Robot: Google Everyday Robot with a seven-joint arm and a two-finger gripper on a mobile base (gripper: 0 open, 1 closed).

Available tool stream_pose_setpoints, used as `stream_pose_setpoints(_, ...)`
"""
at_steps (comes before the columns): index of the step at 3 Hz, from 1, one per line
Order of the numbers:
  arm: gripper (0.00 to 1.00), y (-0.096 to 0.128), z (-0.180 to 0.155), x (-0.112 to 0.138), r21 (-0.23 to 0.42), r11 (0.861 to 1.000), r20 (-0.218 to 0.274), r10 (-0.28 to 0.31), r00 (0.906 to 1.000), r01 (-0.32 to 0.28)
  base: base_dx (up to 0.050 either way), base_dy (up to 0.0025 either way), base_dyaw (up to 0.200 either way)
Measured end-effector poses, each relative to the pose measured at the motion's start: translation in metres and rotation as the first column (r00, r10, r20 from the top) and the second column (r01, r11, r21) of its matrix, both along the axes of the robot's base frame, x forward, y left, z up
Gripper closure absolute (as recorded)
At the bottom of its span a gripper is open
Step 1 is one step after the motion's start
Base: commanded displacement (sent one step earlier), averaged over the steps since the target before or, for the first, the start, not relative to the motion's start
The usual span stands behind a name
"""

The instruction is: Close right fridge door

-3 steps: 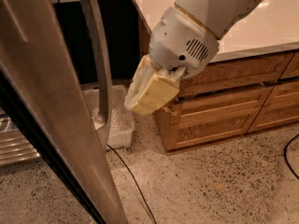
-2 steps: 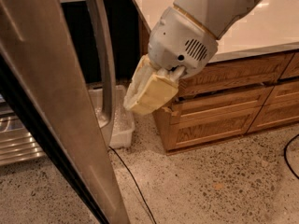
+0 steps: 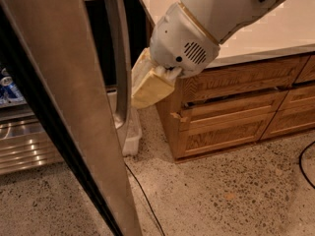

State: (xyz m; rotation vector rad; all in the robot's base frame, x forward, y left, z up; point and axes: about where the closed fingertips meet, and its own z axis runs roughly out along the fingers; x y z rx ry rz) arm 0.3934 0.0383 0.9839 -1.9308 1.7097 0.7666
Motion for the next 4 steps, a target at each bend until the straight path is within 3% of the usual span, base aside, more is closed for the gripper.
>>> stream_pose_setpoints(1, 1.0, 0.004, -0.006, -0.013, 0.021, 0.998, -0.038, 0.061, 0.9974, -0.06, 0.0, 0.0, 0.0)
stream_pose_setpoints(2, 1.0, 0.017, -0.006, -0.023, 0.038, 0.982, -0.075, 0.189, 0.9791, -0.186, 0.0, 0.0, 0.0)
stream_pose_setpoints(3, 1.0, 0.03, -0.002, -0.033, 0.057, 0.949, -0.101, 0.316, 0.9434, -0.312, 0.0, 0.0, 0.0)
stream_pose_setpoints(4, 1.0, 0.072, 0.006, -0.045, 0.131, 0.849, -0.089, 0.524, 0.8473, -0.511, -0.021, -0.00181, 0.182)
